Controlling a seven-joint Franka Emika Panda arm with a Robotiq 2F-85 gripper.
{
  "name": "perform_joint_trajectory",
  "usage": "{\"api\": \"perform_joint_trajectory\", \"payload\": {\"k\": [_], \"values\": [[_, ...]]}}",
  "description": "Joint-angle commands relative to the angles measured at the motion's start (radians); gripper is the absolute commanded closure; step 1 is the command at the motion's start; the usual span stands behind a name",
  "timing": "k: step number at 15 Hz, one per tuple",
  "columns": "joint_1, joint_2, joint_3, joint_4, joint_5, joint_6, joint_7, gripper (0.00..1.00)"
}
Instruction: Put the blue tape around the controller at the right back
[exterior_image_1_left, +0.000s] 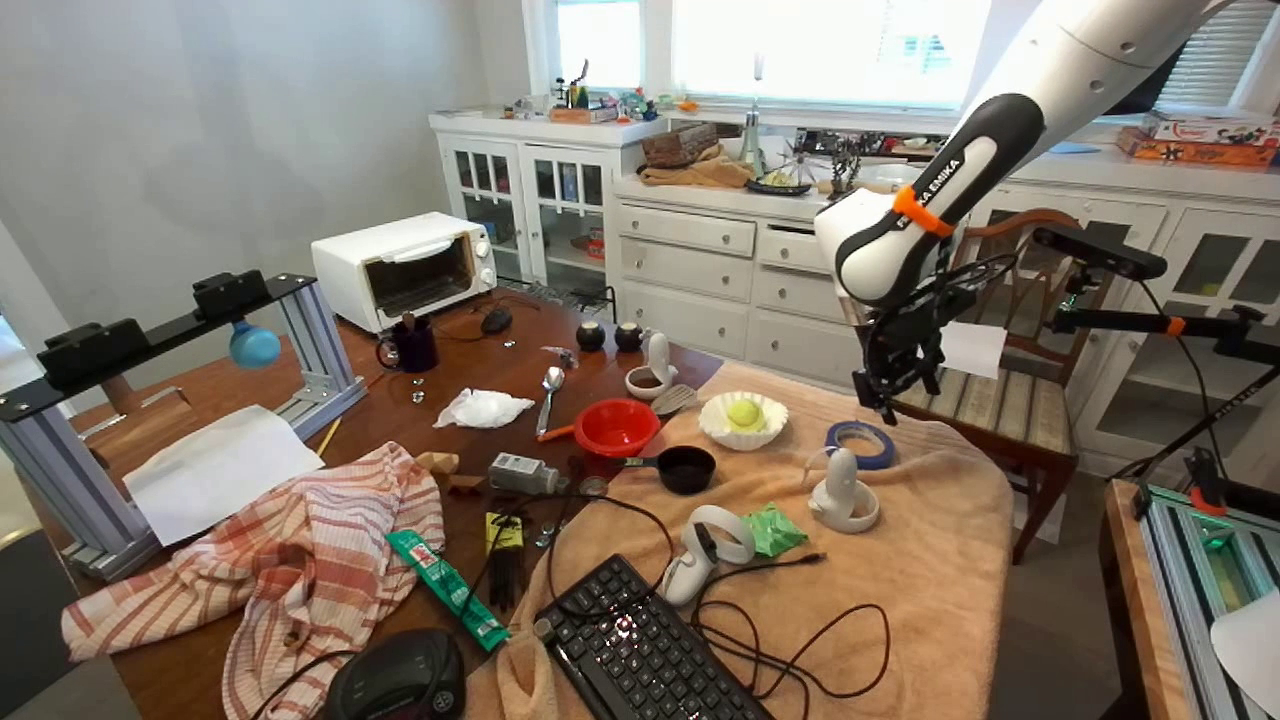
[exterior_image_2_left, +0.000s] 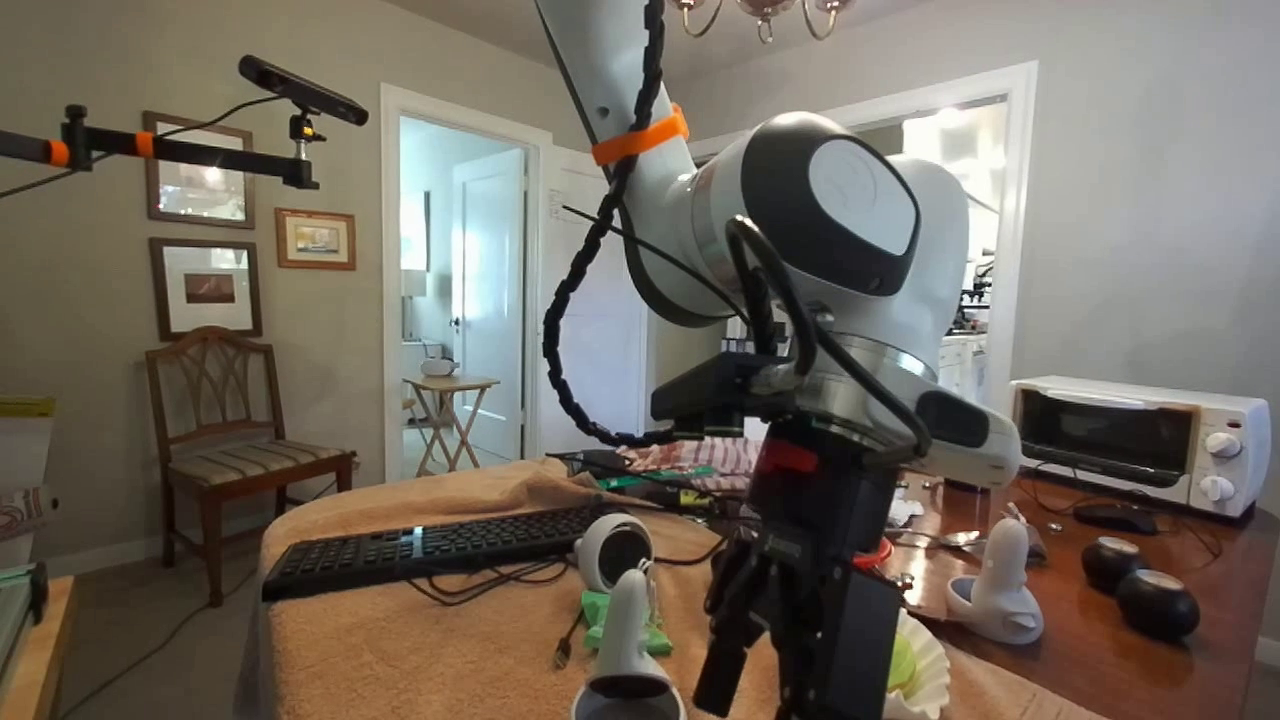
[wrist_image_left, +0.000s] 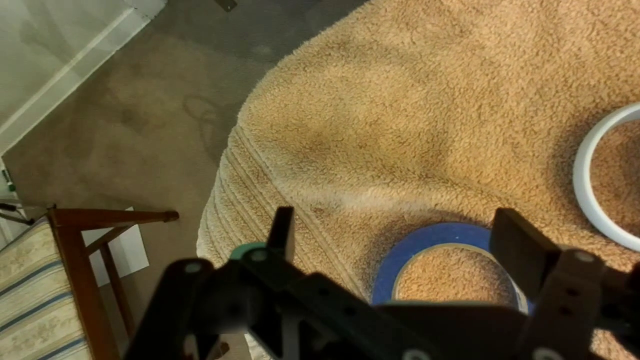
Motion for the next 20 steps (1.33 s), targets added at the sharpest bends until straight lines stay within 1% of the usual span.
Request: {"api": "perform_joint_trajectory", "payload": {"k": [1,2,5,8,12,13,15,16,18,20], "values": [[0.025,0.034,-0.016,0.003,-0.006,0.029,-0.020,0.00],[0.024,0.061,-0.006,0.018,0.033,0.024,0.006,0.00],[0.055,0.111,-0.005,0.017,0.044,0.107,0.075,0.00],[0.086,0.157,-0.009,0.024,0.048,0.175,0.109,0.00],[0.112,0.192,-0.011,0.031,0.071,0.228,0.128,0.00],[0.113,0.199,-0.010,0.037,0.072,0.222,0.116,0.00],[0.101,0.204,0.004,0.052,0.058,0.162,0.023,0.00],[0.098,0.206,0.007,0.055,0.052,0.151,-0.011,0.00],[0.096,0.205,0.005,0.058,0.035,0.139,-0.076,0.00],[0.101,0.201,0.000,0.057,0.024,0.140,-0.110,0.00]]}}
